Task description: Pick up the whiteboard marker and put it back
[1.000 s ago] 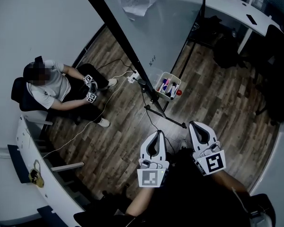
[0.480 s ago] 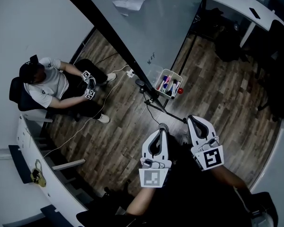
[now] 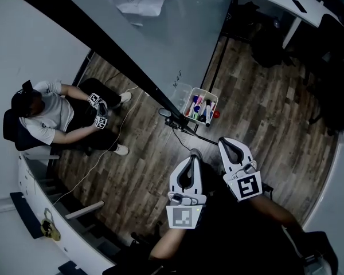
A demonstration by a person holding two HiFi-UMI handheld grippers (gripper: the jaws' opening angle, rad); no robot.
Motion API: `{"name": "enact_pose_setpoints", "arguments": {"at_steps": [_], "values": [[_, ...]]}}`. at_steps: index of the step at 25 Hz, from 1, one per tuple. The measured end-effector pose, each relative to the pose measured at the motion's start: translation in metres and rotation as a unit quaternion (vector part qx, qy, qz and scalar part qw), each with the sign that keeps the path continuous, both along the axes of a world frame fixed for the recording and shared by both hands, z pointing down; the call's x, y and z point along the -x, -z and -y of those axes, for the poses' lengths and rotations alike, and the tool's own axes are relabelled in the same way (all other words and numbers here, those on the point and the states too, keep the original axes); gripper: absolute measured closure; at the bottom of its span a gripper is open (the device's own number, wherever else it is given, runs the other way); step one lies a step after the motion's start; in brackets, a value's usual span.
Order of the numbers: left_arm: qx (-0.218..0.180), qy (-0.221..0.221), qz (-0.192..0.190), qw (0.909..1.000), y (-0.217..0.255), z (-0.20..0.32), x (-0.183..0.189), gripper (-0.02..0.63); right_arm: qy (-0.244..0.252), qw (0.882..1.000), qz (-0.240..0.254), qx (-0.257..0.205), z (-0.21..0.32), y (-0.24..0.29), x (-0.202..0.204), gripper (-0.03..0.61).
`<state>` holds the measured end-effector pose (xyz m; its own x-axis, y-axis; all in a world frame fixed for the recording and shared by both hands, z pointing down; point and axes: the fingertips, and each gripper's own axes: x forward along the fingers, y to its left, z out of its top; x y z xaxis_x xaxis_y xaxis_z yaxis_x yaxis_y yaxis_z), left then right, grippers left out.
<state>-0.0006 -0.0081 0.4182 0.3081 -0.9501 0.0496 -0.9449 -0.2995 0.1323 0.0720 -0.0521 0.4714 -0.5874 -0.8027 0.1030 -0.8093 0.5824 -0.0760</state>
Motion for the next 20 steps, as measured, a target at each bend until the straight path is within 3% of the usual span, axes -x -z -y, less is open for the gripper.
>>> {"name": "enact_pose_setpoints", "arguments": {"at_steps": [8, 13, 20], "values": [[0.009, -0.006, 0.001, 0.9999, -0.01, 0.011, 0.008, 0.611, 0.006, 0.999, -0.024, 0.043, 0.016, -0.041, 0.019, 0.554], [0.016, -0.002, -0.005, 0.9999, -0.018, 0.015, 0.009, 0.612, 0.004, 0.996, -0.041, 0.083, 0.026, -0.069, 0.028, 0.474], [0.027, -0.006, -0.013, 0.9995, -0.024, 0.015, 0.013, 0.612, -0.011, 0.993, -0.063, 0.096, 0.038, -0.087, 0.03, 0.46]]}}
